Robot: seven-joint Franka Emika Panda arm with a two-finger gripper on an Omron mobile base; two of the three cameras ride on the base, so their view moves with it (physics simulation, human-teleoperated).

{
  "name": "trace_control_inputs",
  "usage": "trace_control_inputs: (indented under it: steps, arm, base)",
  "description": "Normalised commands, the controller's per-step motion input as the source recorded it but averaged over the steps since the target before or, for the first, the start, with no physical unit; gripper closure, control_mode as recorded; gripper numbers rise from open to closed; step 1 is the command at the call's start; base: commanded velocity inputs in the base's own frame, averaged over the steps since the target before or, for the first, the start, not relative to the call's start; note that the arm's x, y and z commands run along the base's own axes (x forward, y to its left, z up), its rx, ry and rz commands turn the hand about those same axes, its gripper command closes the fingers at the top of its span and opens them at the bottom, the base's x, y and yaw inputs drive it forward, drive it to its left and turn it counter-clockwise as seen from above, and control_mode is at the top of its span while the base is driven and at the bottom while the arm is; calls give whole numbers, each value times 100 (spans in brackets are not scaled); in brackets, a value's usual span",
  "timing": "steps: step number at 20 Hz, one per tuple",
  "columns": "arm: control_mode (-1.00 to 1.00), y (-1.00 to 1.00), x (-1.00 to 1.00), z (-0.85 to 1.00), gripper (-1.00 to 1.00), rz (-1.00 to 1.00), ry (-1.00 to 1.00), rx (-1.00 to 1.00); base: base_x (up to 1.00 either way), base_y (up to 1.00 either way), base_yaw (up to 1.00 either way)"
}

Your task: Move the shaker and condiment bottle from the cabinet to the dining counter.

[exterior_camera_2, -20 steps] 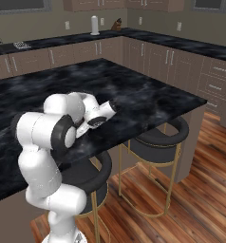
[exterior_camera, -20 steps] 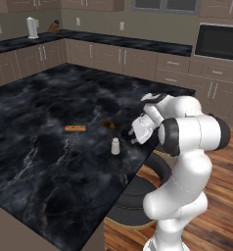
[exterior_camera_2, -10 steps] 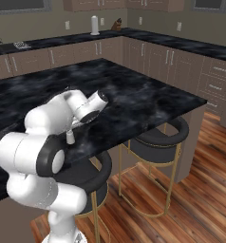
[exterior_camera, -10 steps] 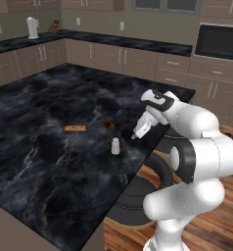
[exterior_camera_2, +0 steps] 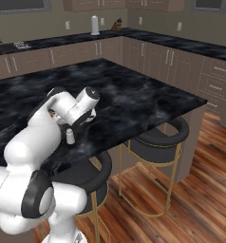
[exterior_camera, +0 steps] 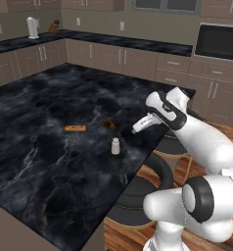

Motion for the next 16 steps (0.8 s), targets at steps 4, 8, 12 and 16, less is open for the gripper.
trace_control_inputs:
  steps: [4,8,12,16]
  arm:
    - [-100,2,-51,38,-100,-25,0,-10]
    - [-100,3,-51,37,-100,-21,0,-16]
    - [-100,1,-51,44,-100,-10,0,-15]
    - [-100,0,-61,34,-100,-8,0,-3]
  base:
    - [0,0,0]
    - [0,0,0]
    - [0,0,0]
    - [0,0,0]
